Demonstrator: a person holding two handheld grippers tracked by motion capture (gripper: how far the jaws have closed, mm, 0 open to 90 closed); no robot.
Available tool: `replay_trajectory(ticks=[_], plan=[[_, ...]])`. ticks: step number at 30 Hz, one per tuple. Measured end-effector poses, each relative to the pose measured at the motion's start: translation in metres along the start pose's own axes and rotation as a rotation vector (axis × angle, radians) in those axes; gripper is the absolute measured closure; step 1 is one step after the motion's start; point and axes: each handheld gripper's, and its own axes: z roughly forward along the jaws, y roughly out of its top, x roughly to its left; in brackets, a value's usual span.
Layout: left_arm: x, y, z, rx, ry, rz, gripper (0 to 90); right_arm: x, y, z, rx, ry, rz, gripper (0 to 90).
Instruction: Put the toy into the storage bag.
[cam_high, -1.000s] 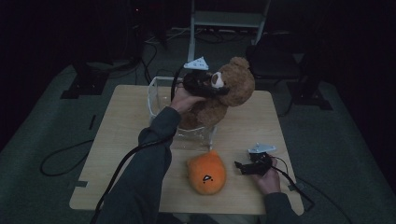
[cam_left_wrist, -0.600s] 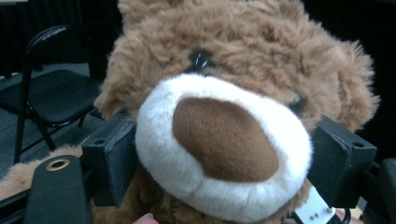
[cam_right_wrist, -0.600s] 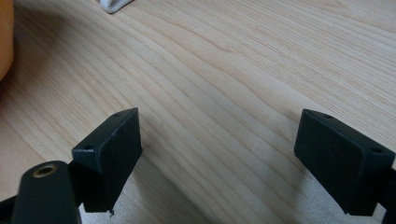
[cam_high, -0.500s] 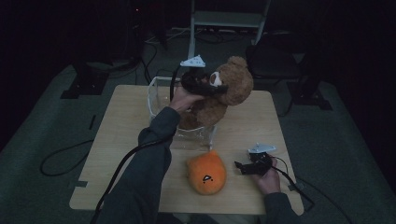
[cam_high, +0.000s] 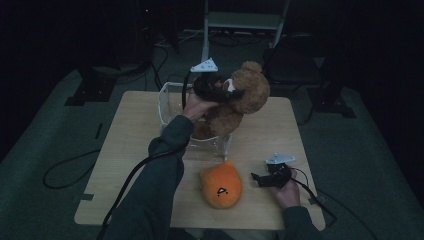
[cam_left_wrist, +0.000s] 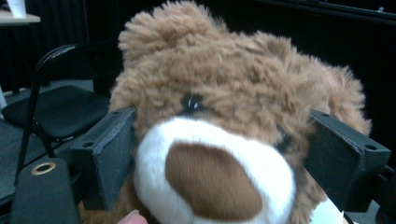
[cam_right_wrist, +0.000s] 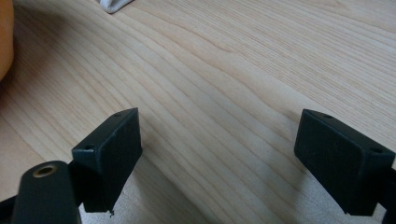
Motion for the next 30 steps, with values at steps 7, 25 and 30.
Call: replay_trajectory(ticks=[7,25,30], plan=[[-0.004,0.000,0.002,0.045,0.041,0.044,24.2,0.000,0.000,0.000,0.000,-0.001,0.000,14.3],[0.004,-0.009,-0.017,0.150,0.090,0.060,39.9,0.000,0.000,0.000,0.000,-0.001,0.000,14.3],[0.009,-0.013,-0.022,0.166,0.091,0.050,41.0,0.000,0.000,0.000,0.000,0.000,0.000,14.3]])
